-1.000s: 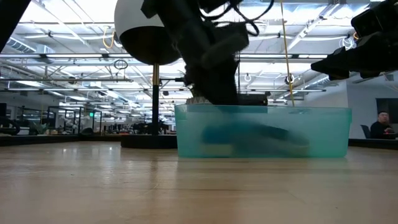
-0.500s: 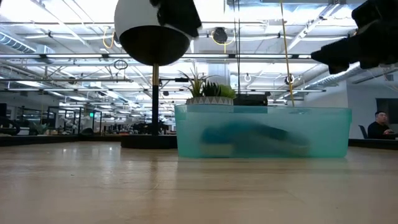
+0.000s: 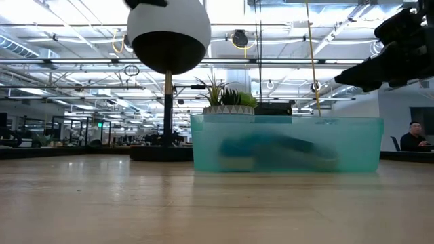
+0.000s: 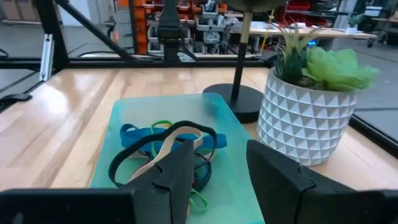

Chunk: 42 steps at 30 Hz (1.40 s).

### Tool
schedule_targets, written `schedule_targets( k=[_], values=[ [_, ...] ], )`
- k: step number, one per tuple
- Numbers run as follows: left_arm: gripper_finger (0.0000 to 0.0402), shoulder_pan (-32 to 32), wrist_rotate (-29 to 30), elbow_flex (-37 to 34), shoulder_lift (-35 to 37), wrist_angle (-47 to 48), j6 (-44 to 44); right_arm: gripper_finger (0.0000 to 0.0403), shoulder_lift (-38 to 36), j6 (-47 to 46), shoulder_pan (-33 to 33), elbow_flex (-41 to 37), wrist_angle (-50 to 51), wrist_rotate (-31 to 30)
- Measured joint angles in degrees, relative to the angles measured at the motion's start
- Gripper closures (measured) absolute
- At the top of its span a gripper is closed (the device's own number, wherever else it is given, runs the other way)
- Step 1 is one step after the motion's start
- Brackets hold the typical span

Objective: Pick and place rubber bands into bin
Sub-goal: Return to Home Position

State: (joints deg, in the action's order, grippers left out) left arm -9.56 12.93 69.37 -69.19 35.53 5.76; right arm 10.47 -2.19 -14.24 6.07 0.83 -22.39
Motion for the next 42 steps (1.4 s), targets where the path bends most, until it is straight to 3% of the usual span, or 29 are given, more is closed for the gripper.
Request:
schedule_targets(
  k=[10, 20, 32, 42],
  values=[
    [0.0205, 0.0, 0.1, -31.3, 28.5, -18.5, 3.5, 0.0261, -3.8, -0.2, 0.1, 0.2, 2.1, 0.1],
    [0.0202, 0.0, -0.9, -50.8, 48.7, -26.5, 4.9, 0.0261, -3.9, -0.5, 0.1, 0.3, 2.2, 0.1],
    [0.0199, 0.0, -1.6, -61.0, 64.3, -26.7, 6.3, 0.0261, -3.9, -1.7, 0.1, 0.3, 2.4, 0.0],
    [0.0199, 0.0, -2.5, -64.8, 69.0, -26.4, 6.0, 0.0261, -3.9, -1.7, 0.1, 0.3, 2.5, 0.0]
  ],
)
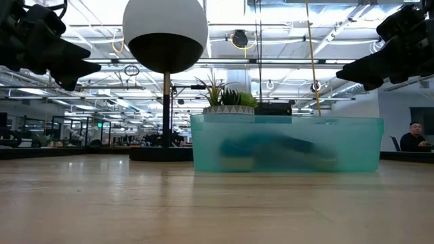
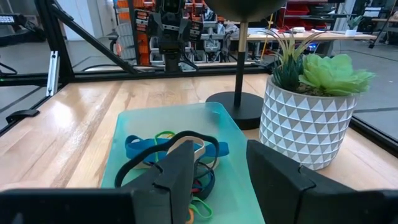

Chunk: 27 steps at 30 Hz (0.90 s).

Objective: Pick and place rubber bands into bin
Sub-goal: Return to Home Position

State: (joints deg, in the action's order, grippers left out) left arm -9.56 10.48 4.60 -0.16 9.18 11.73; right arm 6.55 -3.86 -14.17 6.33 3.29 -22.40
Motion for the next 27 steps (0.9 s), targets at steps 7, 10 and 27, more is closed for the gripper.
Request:
schedule_targets(
  k=[7, 10, 27],
  values=[
    [0.0199, 0.0, 0.2, -0.9, -0.1, -2.3, -1.5, 0.0261, -0.9, 0.0, 0.0, 0.0, 0.1, -0.1],
    [0.0199, 0.0, 1.3, -0.9, -0.2, -2.3, -1.5, 0.0261, -1.8, 0.0, 0.0, 0.0, 0.6, -0.1],
    [0.0199, 0.0, 1.6, -0.9, -0.2, -2.3, -1.5, 0.0261, -6.5, 1.4, 0.0, 0.1, 3.3, -0.1]
  ],
)
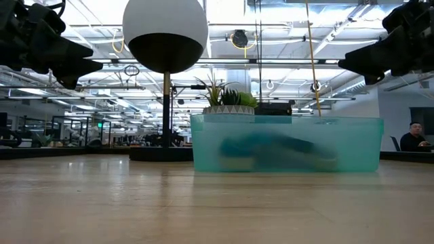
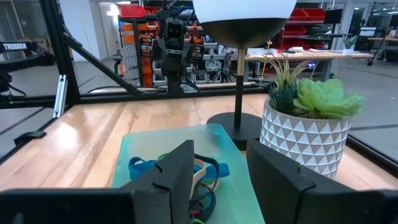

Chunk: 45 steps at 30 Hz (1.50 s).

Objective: Pick and place rubber bands into bin
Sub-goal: Return to Home Position

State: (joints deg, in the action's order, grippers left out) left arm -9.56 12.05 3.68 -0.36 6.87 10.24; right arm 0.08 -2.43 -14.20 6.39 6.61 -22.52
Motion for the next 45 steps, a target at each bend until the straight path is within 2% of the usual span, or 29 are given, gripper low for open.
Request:
schedule_targets(
  k=[12, 25, 45],
  values=[
    [0.0199, 0.0, 0.0, 0.0, 0.0, 0.0, 0.5, 0.0261, 0.9, 4.9, 0.0, 0.0, 3.5, 0.1],
    [0.0199, 0.0, 0.0, -0.1, 0.0, -0.6, 0.5, 0.0261, 1.5, 5.7, 0.0, -0.5, -9.2, 0.0],
    [0.0199, 0.0, 0.0, -0.1, 0.0, -0.6, 0.5, 0.0261, 1.5, 5.7, 0.0, -0.3, -9.7, 0.1]
  ],
)
